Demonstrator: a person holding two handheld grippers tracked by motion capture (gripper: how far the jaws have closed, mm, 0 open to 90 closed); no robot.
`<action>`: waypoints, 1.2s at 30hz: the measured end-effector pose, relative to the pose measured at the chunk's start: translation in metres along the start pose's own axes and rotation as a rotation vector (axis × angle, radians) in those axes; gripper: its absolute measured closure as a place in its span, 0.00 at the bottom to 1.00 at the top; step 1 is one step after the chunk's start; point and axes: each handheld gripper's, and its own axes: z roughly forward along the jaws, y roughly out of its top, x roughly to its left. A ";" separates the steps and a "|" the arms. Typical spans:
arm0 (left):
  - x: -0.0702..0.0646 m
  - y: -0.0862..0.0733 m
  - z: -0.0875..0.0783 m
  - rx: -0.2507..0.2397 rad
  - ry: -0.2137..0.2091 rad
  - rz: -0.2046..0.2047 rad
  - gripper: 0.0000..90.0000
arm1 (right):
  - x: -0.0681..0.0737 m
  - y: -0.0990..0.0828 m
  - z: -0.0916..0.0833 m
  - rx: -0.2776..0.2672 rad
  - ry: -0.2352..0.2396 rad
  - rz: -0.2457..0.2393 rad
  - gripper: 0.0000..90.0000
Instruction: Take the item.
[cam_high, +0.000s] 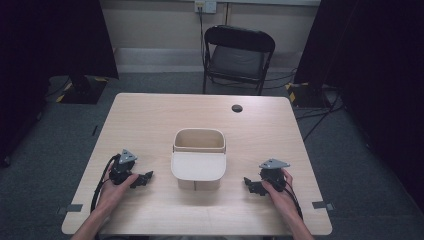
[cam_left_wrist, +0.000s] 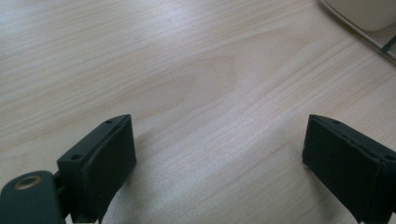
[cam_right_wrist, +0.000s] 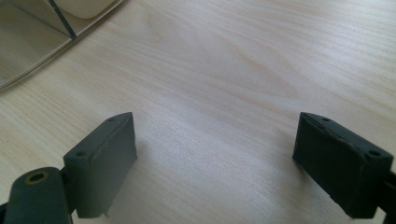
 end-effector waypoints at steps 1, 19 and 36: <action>0.000 0.000 0.000 0.000 0.001 0.001 0.10 | 0.000 0.000 0.000 0.000 0.000 0.000 0.14; 0.004 0.000 -0.005 -0.008 -0.007 -0.029 0.20 | 0.000 0.000 0.000 0.000 0.000 -0.001 0.14; -0.005 0.010 -0.018 -0.081 -0.078 -0.010 0.20 | 0.000 0.000 0.000 0.001 -0.005 0.004 0.13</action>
